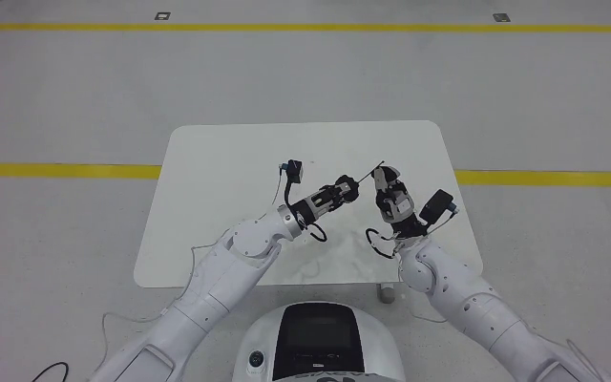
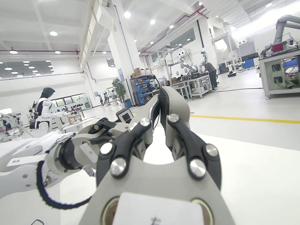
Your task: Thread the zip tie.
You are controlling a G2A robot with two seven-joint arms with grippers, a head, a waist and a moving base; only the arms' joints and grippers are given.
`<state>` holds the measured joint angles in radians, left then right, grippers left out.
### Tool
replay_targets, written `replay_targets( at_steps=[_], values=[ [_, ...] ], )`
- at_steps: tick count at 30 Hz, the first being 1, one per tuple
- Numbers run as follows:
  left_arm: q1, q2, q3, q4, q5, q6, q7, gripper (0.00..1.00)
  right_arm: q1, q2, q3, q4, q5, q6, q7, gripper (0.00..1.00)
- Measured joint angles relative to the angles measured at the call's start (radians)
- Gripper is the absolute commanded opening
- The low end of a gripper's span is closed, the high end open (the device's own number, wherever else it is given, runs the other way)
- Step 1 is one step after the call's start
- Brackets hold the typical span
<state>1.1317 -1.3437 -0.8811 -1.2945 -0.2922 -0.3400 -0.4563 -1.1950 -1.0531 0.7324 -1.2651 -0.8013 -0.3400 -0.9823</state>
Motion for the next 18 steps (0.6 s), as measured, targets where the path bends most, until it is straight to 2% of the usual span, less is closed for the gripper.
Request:
replay_targets(
  at_steps=[18],
  values=[
    [0.000,0.000,0.000,0.000,0.000,0.000,0.000,0.00,0.015,0.007,-0.042,0.008,0.041,0.000,-0.009,0.00]
  ],
)
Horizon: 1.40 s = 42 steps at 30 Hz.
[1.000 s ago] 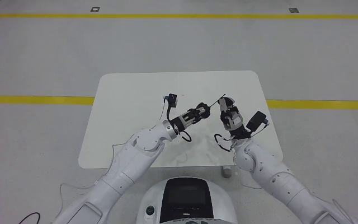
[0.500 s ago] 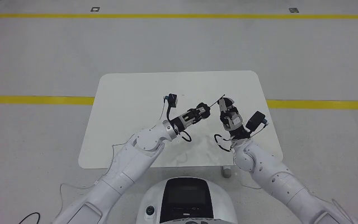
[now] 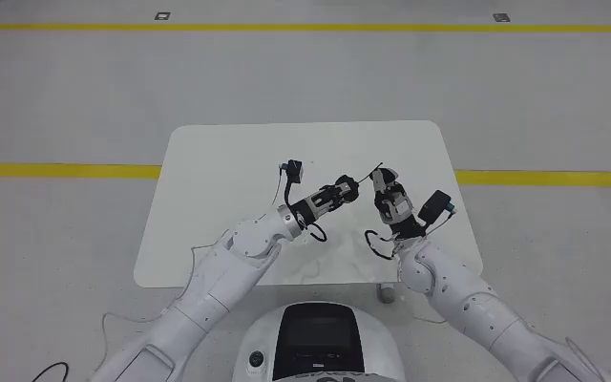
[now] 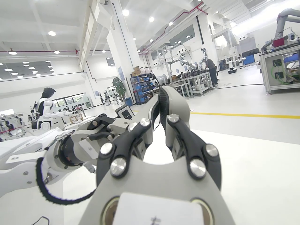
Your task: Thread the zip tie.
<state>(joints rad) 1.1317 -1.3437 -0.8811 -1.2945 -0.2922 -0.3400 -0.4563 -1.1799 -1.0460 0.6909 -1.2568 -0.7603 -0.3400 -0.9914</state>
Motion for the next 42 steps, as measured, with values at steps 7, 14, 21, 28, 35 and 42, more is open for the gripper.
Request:
replay_targets(
  at_steps=[7,14,21,28,35,42],
  values=[
    [0.000,0.000,0.000,0.000,0.000,0.000,0.000,0.00,0.014,0.010,-0.029,-0.006,0.015,0.000,-0.008,0.00],
    [0.000,0.000,0.000,0.000,0.000,0.000,0.000,0.00,0.030,0.018,-0.063,-0.007,0.040,0.000,0.001,0.00],
    [0.000,0.000,0.000,0.000,0.000,0.000,0.000,0.00,0.048,0.025,-0.092,-0.012,0.063,0.000,-0.027,0.00],
    [0.000,0.000,0.000,0.000,0.000,0.000,0.000,0.00,0.062,0.036,-0.123,-0.020,0.087,0.000,-0.029,0.00],
    [0.000,0.000,0.000,0.000,0.000,0.000,0.000,0.00,0.083,0.042,-0.164,-0.016,0.130,0.000,-0.013,0.00],
    [0.000,0.000,0.000,0.000,0.000,0.000,0.000,0.00,0.100,0.045,-0.195,-0.012,0.172,0.000,-0.019,0.00]
  ],
)
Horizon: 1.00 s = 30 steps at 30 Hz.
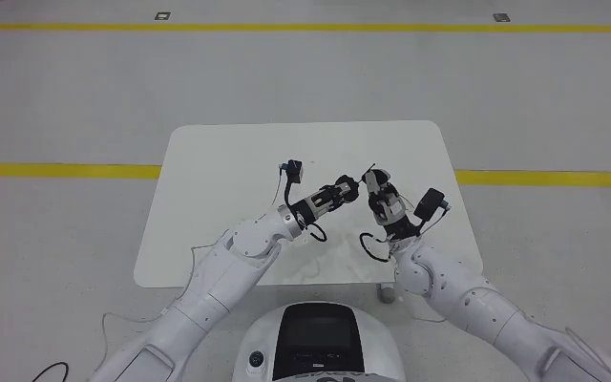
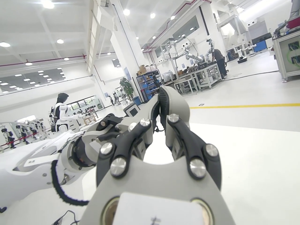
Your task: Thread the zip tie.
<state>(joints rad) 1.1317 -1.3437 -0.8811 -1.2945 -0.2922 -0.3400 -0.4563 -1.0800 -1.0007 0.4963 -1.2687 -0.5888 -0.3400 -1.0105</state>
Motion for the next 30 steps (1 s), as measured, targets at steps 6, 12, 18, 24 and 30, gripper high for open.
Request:
replay_targets(
  at_steps=[6,12,18,24,30],
  values=[
    [0.000,0.000,0.000,0.000,0.000,0.000,0.000,0.00,0.009,0.011,-0.031,-0.036,0.040,0.000,-0.049,0.00],
    [0.000,0.000,0.000,0.000,0.000,0.000,0.000,0.00,0.024,0.025,-0.071,-0.058,0.133,0.000,-0.067,0.00],
    [0.000,0.000,0.000,0.000,0.000,0.000,0.000,0.00,0.037,0.036,-0.102,-0.062,0.222,0.000,-0.057,0.00],
    [0.000,0.000,0.000,0.000,0.000,0.000,0.000,0.00,0.047,0.043,-0.120,-0.085,0.327,0.000,0.007,0.00],
    [0.000,0.000,0.000,0.000,0.000,0.000,0.000,0.00,0.045,0.048,-0.119,-0.109,0.400,0.000,0.044,0.00]
  ],
)
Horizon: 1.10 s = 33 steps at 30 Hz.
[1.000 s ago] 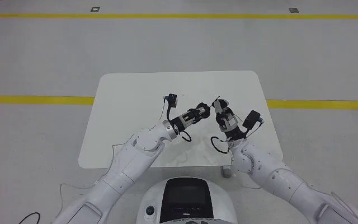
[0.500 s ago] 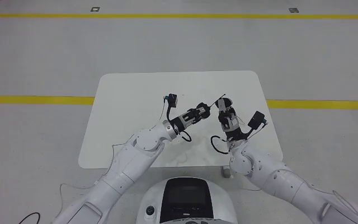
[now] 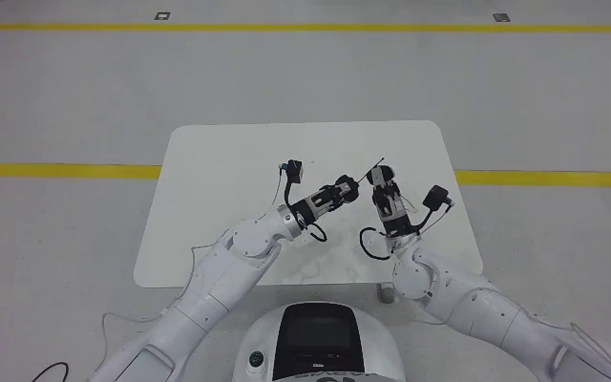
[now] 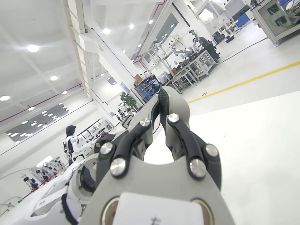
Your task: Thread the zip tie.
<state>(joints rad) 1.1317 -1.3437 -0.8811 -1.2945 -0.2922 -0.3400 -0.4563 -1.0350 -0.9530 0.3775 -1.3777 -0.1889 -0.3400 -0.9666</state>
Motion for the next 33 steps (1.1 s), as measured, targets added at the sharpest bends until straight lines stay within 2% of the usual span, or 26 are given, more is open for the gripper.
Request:
replay_targets(
  at_steps=[6,24,33],
  values=[
    [0.000,0.000,0.000,0.000,0.000,0.000,0.000,0.00,-0.012,0.005,0.014,-0.051,0.054,0.000,0.023,0.00],
    [0.000,0.000,0.000,0.000,0.000,0.000,0.000,0.00,-0.029,0.006,0.038,-0.053,0.052,0.000,0.096,0.00],
    [0.000,0.000,0.000,0.000,0.000,0.000,0.000,0.00,-0.035,0.005,0.047,-0.077,0.037,0.000,0.070,0.00]
  ],
)
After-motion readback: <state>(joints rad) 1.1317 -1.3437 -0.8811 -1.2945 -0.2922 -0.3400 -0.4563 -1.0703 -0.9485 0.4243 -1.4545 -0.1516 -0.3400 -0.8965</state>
